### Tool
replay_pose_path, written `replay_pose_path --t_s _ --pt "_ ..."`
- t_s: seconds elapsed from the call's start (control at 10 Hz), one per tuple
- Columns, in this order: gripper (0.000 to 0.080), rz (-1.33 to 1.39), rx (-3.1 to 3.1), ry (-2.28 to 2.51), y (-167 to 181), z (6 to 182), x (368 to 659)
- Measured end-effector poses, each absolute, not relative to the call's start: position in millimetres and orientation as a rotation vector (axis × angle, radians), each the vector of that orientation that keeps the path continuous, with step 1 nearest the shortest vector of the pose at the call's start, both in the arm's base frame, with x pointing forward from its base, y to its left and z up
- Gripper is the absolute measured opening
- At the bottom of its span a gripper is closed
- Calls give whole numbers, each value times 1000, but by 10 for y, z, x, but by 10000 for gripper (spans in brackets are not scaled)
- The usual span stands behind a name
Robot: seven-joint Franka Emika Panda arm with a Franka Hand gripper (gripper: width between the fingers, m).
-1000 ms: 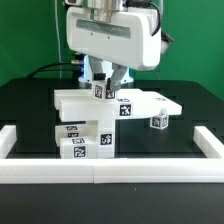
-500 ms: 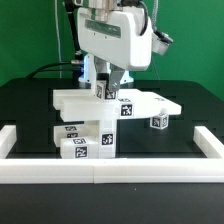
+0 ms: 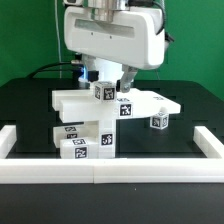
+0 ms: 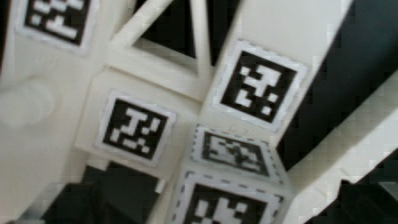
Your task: Assemble chair
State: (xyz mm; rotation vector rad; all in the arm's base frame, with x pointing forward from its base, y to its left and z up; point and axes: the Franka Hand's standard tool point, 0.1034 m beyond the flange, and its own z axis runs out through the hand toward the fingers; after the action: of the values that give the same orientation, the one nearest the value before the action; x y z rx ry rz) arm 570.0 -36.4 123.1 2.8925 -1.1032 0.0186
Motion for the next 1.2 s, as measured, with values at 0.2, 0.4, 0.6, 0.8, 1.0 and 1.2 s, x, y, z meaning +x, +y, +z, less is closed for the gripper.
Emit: replay_pose_path --t_s 0.2,0.4,0.6,0.8,1.0,1.2 --pt "649 46 2983 -816 -370 1220 5723" --pt "649 74 3029 -607 -351 1209 5744" --pt "649 73 3066 -344 -339 1220 5759" --pt "649 69 3077 -175 -341 1222 5762" --pt "649 58 3071 86 -374 1221 5758" --pt "649 52 3062 203 -382 1221 5757"
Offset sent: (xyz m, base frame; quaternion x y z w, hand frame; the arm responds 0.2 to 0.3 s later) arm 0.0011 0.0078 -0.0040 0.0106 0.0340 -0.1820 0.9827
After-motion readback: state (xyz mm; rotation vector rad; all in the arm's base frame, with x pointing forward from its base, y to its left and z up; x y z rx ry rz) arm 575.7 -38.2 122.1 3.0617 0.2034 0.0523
